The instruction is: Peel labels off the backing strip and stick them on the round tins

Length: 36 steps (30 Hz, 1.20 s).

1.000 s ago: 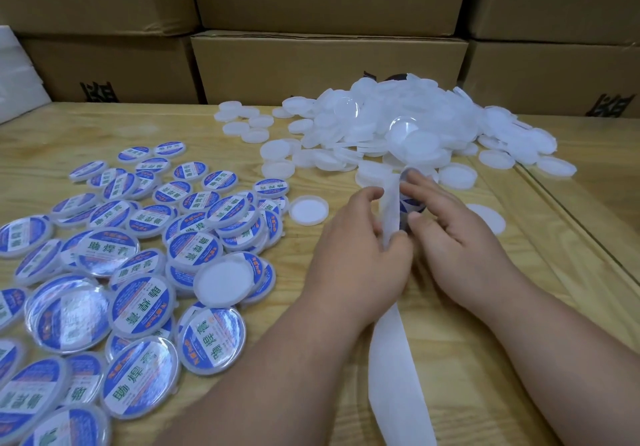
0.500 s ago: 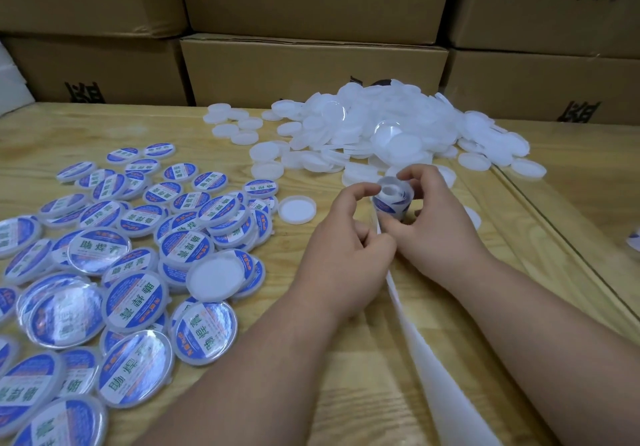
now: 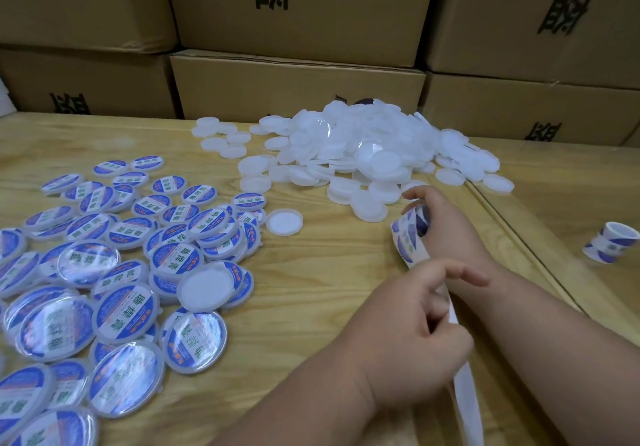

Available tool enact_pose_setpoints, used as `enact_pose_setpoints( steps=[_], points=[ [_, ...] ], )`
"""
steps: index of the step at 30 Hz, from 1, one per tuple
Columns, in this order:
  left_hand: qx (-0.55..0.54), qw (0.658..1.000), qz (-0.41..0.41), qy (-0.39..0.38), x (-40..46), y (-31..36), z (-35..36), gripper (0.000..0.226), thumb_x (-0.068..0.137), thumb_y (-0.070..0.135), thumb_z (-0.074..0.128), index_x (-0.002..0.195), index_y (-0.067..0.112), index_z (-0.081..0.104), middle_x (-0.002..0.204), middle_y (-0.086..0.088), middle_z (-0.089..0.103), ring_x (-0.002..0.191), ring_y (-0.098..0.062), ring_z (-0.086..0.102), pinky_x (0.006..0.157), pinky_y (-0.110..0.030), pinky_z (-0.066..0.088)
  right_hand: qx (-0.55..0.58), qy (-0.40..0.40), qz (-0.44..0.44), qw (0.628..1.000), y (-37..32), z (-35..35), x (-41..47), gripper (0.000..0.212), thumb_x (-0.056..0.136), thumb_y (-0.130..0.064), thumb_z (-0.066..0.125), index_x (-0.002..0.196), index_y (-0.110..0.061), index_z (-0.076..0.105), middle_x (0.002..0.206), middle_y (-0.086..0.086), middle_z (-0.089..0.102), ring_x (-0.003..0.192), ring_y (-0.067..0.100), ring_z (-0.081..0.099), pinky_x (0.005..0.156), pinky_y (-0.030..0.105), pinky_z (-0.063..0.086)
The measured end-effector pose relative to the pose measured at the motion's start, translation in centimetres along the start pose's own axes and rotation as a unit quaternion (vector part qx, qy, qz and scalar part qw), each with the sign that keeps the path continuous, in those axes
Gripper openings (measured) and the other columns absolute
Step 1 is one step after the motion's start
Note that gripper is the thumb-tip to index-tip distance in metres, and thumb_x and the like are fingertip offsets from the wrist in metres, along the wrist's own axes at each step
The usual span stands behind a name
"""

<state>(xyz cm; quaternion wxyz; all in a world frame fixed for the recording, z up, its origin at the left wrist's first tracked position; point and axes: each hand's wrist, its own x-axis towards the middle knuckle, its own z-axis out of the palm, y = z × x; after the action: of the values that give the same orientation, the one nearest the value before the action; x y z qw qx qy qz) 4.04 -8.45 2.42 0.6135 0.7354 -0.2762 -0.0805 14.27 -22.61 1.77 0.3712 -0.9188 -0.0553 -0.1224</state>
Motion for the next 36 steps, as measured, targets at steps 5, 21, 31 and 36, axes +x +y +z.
enact_pose_setpoints(
  steps=[5, 21, 31, 36],
  points=[
    [0.011, 0.998, 0.023, -0.049, -0.6, 0.9, 0.3, 0.051, 0.071, 0.008, 0.044, 0.111, 0.033, 0.063, 0.052, 0.006, 0.035, 0.051, -0.012, 0.033, 0.054, -0.019, 0.033, 0.007, -0.051, 0.063, 0.997, -0.9, -1.4, 1.6, 0.011, 0.094, -0.026, 0.058, 0.096, -0.016, 0.063, 0.073, -0.009, 0.073, 0.057, 0.006, 0.064, 0.046, 0.016, 0.044],
    [-0.100, 0.994, 0.022, -0.034, -0.4, -0.4, -0.9, 0.044, 0.068, 0.005, 0.037, 0.098, 0.022, 0.065, 0.052, 0.000, 0.052, 0.051, -0.009, 0.048, 0.059, -0.019, 0.041, -0.072, 0.004, -0.046, 0.996, -0.6, -3.3, -0.5, 0.053, 0.092, -0.006, 0.052, 0.133, -0.040, 0.050, 0.134, -0.014, 0.054, 0.109, -0.004, 0.053, 0.084, 0.019, 0.040],
    [0.126, 0.930, -0.099, 0.331, 2.0, -3.6, -4.6, 0.029, 0.073, 0.031, 0.043, 0.097, 0.044, 0.053, 0.091, 0.024, 0.062, 0.086, -0.004, 0.059, 0.081, -0.034, 0.050, 0.001, 0.091, -0.057, 0.994, 0.8, 0.0, -3.1, 0.026, 0.084, -0.045, 0.064, 0.109, -0.042, 0.059, 0.109, -0.028, 0.047, 0.100, -0.001, 0.051, 0.079, 0.015, 0.039],
    [0.186, 0.937, -0.158, 0.250, 2.7, -3.5, -4.2, 0.043, 0.075, 0.036, 0.041, 0.113, 0.055, 0.039, 0.103, 0.030, 0.066, 0.116, -0.005, 0.057, 0.106, -0.034, 0.034, -0.039, 0.033, -0.017, 0.999, -0.4, 2.2, -2.2, 0.049, 0.068, -0.071, 0.067, 0.102, -0.036, 0.062, 0.104, -0.018, 0.048, 0.096, 0.000, 0.053, 0.075, 0.013, 0.039]
  ],
)
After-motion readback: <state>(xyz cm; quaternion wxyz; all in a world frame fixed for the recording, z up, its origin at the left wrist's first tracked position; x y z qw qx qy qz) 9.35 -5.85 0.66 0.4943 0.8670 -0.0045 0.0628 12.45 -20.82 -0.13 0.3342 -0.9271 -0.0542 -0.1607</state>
